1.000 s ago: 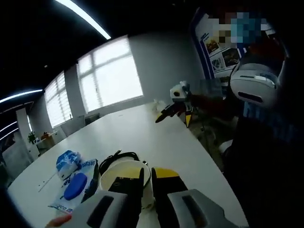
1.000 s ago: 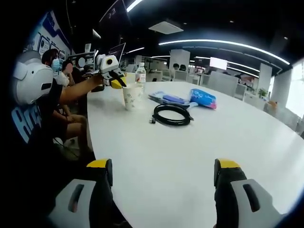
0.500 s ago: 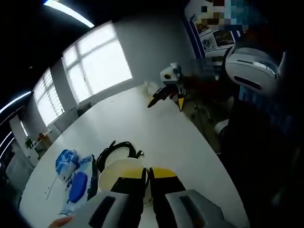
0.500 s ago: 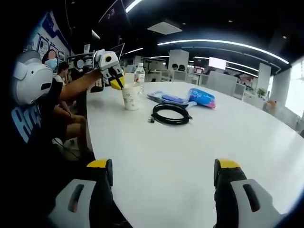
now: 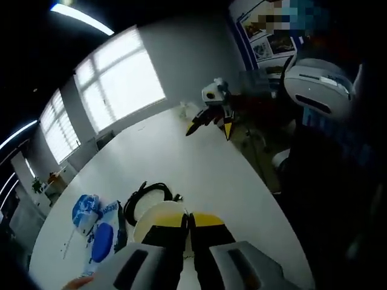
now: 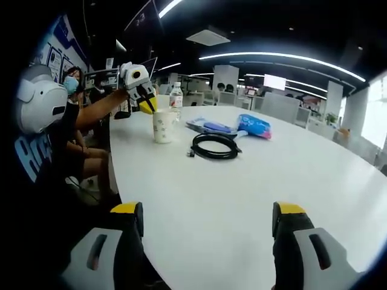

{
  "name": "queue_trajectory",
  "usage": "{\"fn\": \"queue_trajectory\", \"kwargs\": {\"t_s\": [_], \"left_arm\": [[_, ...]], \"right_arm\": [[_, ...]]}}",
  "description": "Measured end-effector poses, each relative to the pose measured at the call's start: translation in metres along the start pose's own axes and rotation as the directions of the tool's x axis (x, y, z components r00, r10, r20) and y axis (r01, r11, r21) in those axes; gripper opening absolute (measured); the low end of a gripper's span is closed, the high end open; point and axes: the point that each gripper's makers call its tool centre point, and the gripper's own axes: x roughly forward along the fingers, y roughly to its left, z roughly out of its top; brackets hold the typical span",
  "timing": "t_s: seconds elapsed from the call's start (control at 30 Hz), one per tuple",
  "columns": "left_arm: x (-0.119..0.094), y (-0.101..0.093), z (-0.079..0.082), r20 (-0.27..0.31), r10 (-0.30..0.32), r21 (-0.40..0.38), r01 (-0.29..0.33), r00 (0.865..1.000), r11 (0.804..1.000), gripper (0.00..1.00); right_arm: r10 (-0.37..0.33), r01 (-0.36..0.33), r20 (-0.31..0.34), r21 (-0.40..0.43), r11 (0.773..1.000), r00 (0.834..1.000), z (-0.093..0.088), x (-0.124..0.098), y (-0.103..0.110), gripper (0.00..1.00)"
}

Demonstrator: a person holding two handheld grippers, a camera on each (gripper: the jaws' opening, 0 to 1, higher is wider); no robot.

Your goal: Arrange the tabletop items into an orderly group along one side of the table until the central work area is clear of visible clutter.

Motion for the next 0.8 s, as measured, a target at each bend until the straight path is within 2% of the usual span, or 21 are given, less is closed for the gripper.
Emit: {"fn": "queue_trajectory", "kwargs": {"t_s": [0.27,0.53,0.8], "left_arm": [[-0.007,0.005,0.005,0.023,0.018,-0.004,-0.018,1.000,1.000,0.00],[-0.017,0.013,0.007,0.016,0.042,0.007,-0.042,0.999,0.999,0.00],[-0.026,0.023,0.002,-0.012,0.081,0.009,-0.081,0.997,0.997,0.00]], "right_arm": [[0.000,0.000,-0.001,-0.002,1.000,1.000,0.000,0.000,0.001,0.84],[-0.002,0.002,0.001,-0.004,1.000,1.000,0.001,0.000,0.001,0.84],[0.001,-0.001,0.003,-0.006,1.000,1.000,0.003,0.000,0.001,0.84]]}}
